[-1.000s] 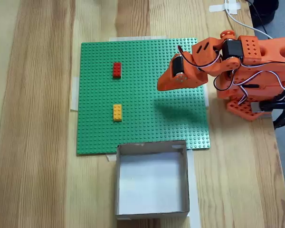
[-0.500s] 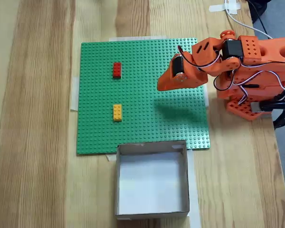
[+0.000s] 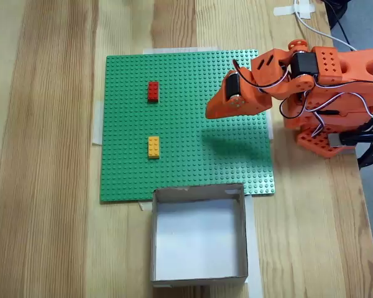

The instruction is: Pick the yellow lego block and put it in the box.

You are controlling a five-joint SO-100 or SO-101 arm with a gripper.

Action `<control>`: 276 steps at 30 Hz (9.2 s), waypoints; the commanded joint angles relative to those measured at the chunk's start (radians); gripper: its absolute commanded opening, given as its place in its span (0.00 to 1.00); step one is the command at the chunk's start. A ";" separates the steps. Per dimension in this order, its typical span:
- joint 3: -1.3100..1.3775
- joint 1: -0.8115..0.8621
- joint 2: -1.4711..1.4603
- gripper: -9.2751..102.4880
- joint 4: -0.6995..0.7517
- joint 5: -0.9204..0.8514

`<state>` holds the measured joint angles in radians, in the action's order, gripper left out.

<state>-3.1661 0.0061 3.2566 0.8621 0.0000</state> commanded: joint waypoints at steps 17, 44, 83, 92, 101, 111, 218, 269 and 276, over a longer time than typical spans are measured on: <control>-0.008 0.003 0.006 0.08 -0.015 0.003; -0.008 0.003 0.006 0.08 -0.015 0.003; -0.008 0.003 0.006 0.08 -0.017 0.002; -0.008 0.003 0.006 0.08 -0.017 0.002; -0.008 -0.002 0.006 0.08 -0.017 -0.002; 0.052 0.003 -0.021 0.08 -0.005 0.011; 1.562 -0.089 -1.841 0.22 0.178 0.051; 1.499 -0.104 -1.827 0.24 0.273 0.048; 1.494 -0.120 -1.827 0.24 0.247 0.058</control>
<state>-1.6782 -0.0997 1.4113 1.1213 0.0537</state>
